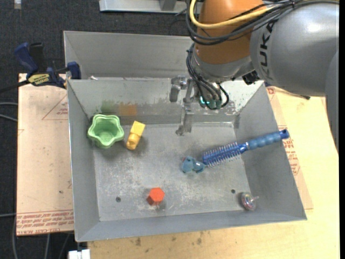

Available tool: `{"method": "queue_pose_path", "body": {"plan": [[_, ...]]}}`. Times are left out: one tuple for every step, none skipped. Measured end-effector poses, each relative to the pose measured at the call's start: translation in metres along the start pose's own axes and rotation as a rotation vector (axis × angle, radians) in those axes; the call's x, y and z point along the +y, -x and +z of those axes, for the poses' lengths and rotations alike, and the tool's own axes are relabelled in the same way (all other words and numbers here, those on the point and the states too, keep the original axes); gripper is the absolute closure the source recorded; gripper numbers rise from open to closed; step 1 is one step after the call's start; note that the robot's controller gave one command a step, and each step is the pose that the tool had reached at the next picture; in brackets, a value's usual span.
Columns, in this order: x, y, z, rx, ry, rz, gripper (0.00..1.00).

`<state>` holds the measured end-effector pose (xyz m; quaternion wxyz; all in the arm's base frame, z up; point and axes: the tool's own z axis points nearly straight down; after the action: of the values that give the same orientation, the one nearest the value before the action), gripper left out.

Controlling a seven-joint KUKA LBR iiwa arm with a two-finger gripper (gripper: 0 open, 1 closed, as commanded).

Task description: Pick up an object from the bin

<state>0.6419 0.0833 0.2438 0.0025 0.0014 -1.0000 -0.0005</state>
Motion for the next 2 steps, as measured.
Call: {"method": "queue_pose_path", "body": {"plan": [[0.095,0.008,0.12,-0.001,0.001,-0.138,0.0],[0.164,-0.003,0.174,-0.006,0.002,0.11,0.0]]}}
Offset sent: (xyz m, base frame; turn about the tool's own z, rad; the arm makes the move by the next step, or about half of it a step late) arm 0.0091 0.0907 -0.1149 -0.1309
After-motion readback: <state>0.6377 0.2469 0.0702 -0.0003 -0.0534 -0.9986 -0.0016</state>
